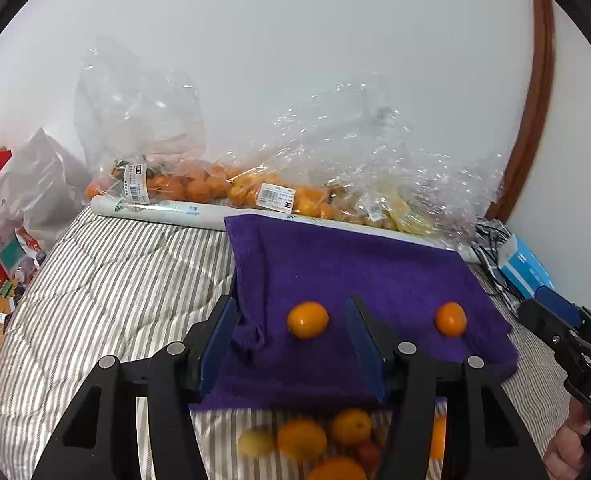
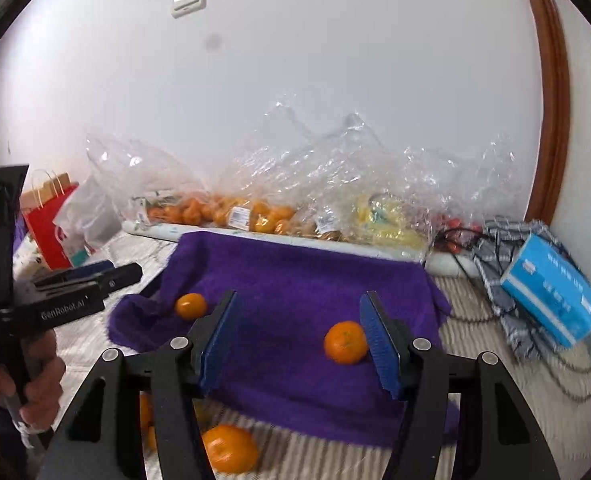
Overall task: Organize fruits
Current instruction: 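Lower both oranges onto the purple towel and open both tools, then withdraw both tools from the towel back toward the fruit pile, then close the right tool on a large orange while the left tool approaches a yellow-green fruit, then close the left tool on the small yellow-green fruit, then lift both held fruits toward the purple towel, then carry the large orange and yellow-green fruit over the purple towel, then lower both fruits onto the purple towel and open both tools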
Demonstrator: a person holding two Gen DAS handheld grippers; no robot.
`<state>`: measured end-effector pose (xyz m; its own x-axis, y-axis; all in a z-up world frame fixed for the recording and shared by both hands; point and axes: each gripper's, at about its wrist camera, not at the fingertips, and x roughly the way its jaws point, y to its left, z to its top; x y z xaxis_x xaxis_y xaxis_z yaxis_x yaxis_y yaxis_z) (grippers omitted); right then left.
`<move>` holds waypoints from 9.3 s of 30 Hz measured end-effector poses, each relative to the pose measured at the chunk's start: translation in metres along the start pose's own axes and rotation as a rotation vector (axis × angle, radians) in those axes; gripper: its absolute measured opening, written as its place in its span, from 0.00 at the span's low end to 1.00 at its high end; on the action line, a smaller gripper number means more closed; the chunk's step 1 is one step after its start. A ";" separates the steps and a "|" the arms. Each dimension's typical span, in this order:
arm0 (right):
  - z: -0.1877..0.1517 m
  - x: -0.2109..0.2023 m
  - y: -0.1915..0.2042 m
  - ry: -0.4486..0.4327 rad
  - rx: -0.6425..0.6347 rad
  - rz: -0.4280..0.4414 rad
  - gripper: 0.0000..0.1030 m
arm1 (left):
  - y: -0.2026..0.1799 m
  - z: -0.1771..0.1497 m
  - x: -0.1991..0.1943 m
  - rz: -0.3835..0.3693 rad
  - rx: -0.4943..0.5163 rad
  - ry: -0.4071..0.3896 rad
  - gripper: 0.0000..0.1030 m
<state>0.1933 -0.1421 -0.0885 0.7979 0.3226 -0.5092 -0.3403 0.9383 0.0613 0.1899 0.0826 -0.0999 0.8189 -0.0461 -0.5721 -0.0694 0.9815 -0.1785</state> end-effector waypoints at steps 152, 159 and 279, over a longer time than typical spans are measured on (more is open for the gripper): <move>-0.100 -0.014 -0.015 0.135 0.060 0.022 0.42 | 0.025 -0.066 -0.013 -0.090 0.042 0.019 0.24; -0.099 -0.018 -0.015 0.115 0.055 0.025 0.42 | 0.024 -0.066 -0.015 -0.090 0.051 0.004 0.24; -0.047 0.033 -0.044 0.010 0.006 -0.068 0.47 | 0.007 -0.015 0.057 -0.086 -0.031 0.087 0.38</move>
<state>0.2111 -0.1782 -0.1481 0.8142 0.2570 -0.5207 -0.2827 0.9587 0.0311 0.2274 0.0842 -0.1457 0.7701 -0.1470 -0.6208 -0.0196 0.9672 -0.2534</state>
